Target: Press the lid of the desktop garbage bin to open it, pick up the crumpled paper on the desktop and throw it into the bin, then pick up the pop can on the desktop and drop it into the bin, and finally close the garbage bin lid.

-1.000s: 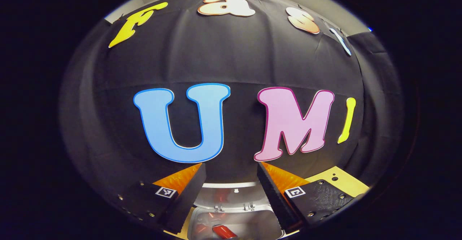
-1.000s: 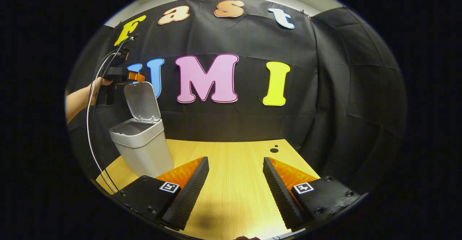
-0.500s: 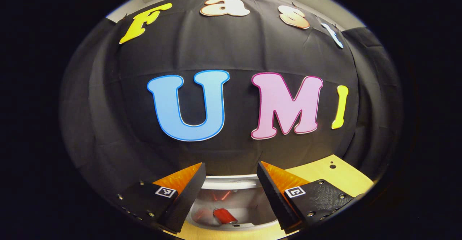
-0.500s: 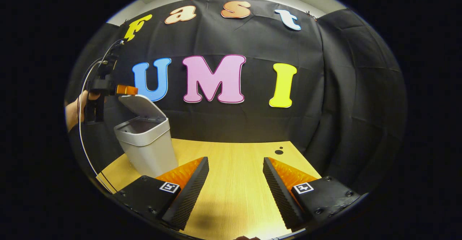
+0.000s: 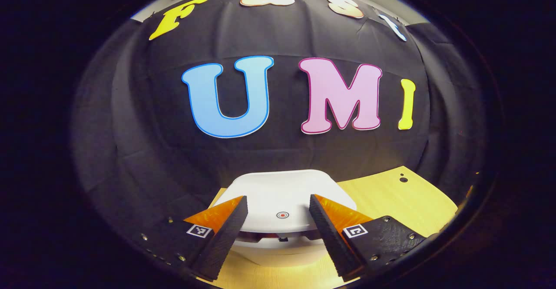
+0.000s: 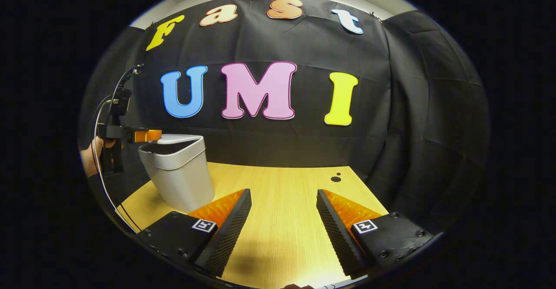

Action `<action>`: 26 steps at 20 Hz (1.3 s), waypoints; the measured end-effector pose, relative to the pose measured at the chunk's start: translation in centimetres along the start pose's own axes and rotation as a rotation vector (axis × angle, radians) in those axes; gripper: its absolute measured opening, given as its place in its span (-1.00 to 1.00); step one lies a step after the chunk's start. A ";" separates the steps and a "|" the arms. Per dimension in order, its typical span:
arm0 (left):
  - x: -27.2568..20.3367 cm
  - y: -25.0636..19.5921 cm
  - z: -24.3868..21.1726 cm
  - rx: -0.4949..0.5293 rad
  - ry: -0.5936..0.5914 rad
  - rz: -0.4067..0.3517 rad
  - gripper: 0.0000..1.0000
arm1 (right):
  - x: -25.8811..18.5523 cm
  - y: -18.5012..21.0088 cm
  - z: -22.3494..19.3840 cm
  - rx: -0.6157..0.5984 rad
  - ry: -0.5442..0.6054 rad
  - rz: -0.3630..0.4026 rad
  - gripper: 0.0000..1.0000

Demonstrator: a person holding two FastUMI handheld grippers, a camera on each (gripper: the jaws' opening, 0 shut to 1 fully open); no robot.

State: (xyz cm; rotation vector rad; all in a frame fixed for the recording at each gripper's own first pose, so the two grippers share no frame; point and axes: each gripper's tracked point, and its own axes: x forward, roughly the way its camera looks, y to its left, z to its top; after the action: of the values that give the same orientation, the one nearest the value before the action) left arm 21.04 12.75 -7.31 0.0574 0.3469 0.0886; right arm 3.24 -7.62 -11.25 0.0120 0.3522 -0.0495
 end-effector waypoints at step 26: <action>-1.0 0.8 -1.5 0.018 -0.020 0.117 0.90 | -1.4 -0.9 -1.0 0.010 0.019 0.018 0.96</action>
State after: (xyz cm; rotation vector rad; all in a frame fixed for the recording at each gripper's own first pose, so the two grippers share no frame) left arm 19.57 13.56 -8.31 0.0963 0.3244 0.2004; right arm 1.57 -8.40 -11.70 0.0259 0.3711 -0.0330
